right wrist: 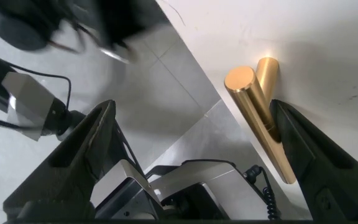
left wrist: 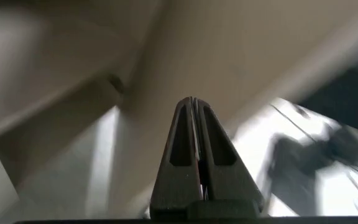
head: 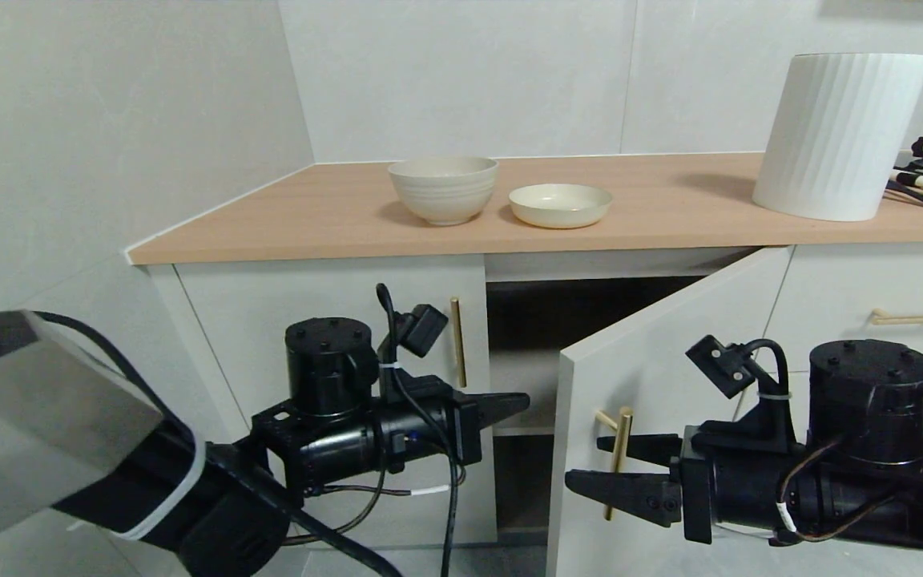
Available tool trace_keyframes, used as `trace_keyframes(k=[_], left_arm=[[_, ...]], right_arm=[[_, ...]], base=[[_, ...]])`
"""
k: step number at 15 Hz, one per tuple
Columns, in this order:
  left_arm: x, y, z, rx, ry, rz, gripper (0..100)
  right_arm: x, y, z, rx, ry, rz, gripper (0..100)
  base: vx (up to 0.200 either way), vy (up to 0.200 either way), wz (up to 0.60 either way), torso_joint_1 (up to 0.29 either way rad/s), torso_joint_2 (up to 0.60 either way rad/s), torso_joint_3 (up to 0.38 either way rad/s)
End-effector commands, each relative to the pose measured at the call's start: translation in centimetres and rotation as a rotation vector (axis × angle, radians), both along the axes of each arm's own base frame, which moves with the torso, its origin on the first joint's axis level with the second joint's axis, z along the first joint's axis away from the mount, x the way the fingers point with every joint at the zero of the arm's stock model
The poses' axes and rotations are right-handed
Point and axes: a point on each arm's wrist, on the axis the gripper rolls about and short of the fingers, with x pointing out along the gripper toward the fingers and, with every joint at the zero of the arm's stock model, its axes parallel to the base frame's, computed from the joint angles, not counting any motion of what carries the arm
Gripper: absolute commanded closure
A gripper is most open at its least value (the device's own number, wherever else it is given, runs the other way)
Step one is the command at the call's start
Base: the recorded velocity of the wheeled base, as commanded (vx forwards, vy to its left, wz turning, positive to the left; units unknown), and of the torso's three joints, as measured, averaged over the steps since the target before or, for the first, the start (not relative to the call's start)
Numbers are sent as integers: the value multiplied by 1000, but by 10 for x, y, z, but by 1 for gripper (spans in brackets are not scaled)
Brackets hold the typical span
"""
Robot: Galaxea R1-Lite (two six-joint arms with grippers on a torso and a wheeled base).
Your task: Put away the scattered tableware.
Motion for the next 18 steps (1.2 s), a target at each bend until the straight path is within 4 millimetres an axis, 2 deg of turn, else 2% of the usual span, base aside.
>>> trace_keyframes(k=[1,4,7,8,10,13,18], left_arm=[[-1,-20,-24,25,36,-30,100],[-5,-32,-23,15,16,-60,100],[7,-44,-26,2,1,-66,100],[12,-50,-33,5,5,-69,100],[13,-51,-33,2,1,-67,100],[5,-58,-25,-9,-14,-93,100],[-7,-53,-1,-41,-50,-94,100]], right_arm=[[-1,0,1,2,-3,1,0],[0,0,-2,-17,-16,6,0],[-2,-2,-4,-24,-9,5,0],[0,-6,-5,-27,-8,-13,0],[2,-12,-4,-27,-18,-34,0],[4,-28,-11,-93,-67,-109,0],[-21,-47,4,-182,-71,-296,0]], base=[[0,0,0,0,0,0],[0,0,0,0,0,0],[0,0,0,0,0,0],[0,0,0,0,0,0],[0,0,0,0,0,0],[0,0,0,0,0,0],[0,0,0,0,0,0]])
